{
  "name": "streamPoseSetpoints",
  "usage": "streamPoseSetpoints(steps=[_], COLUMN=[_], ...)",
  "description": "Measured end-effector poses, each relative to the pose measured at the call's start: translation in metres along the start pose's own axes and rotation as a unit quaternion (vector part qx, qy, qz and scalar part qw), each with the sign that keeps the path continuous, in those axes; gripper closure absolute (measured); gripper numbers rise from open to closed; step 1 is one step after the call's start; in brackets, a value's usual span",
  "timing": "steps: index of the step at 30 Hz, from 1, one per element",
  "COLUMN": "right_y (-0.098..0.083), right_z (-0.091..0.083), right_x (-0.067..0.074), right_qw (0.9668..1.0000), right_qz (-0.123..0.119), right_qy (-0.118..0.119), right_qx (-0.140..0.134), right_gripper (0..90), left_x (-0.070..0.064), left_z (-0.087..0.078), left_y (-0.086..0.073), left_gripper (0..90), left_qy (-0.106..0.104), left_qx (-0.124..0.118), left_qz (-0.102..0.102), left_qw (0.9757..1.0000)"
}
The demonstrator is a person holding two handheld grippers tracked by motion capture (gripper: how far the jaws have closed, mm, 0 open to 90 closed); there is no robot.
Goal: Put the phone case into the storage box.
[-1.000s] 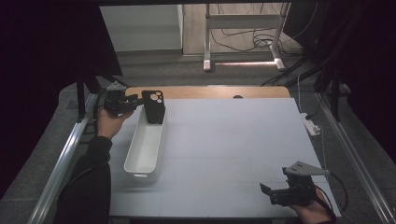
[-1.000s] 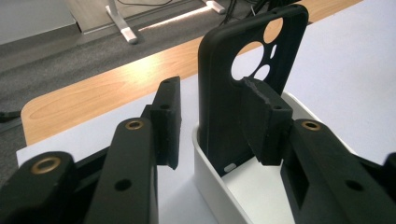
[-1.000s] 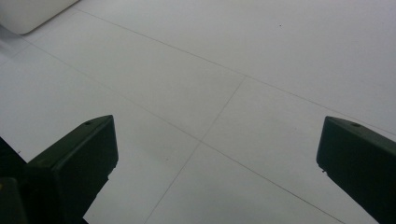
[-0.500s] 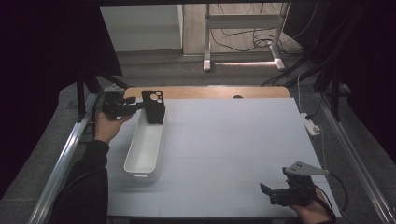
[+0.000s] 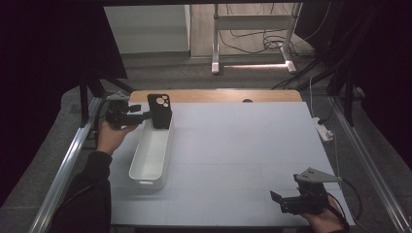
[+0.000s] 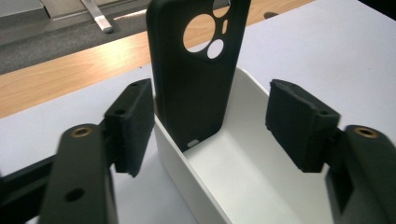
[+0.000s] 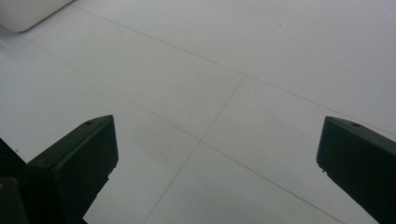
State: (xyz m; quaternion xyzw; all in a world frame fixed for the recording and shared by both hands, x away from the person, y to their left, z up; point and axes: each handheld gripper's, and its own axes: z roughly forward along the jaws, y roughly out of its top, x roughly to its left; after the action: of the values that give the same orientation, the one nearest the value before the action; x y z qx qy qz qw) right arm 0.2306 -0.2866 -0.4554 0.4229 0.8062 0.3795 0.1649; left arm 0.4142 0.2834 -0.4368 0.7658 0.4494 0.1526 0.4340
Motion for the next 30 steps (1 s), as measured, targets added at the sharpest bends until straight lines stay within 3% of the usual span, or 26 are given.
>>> streamPoseSetpoints(steps=[16,30], right_y=[0.000,0.000], right_z=[0.000,-0.001], right_x=[0.000,0.001], right_qw=[1.0000,1.0000], right_qz=[-0.001,-0.003], right_qy=[0.000,-0.002], right_qx=[0.000,-0.001], right_gripper=[0.0,0.0], left_x=[-0.012,-0.025], left_z=[-0.007,-0.017], left_y=[-0.010,-0.017], left_gripper=[9.3,3.9], left_qy=[-0.010,-0.021], left_qx=[-0.007,-0.006], left_qz=[-0.008,-0.006], left_qw=[0.9999,0.9998])
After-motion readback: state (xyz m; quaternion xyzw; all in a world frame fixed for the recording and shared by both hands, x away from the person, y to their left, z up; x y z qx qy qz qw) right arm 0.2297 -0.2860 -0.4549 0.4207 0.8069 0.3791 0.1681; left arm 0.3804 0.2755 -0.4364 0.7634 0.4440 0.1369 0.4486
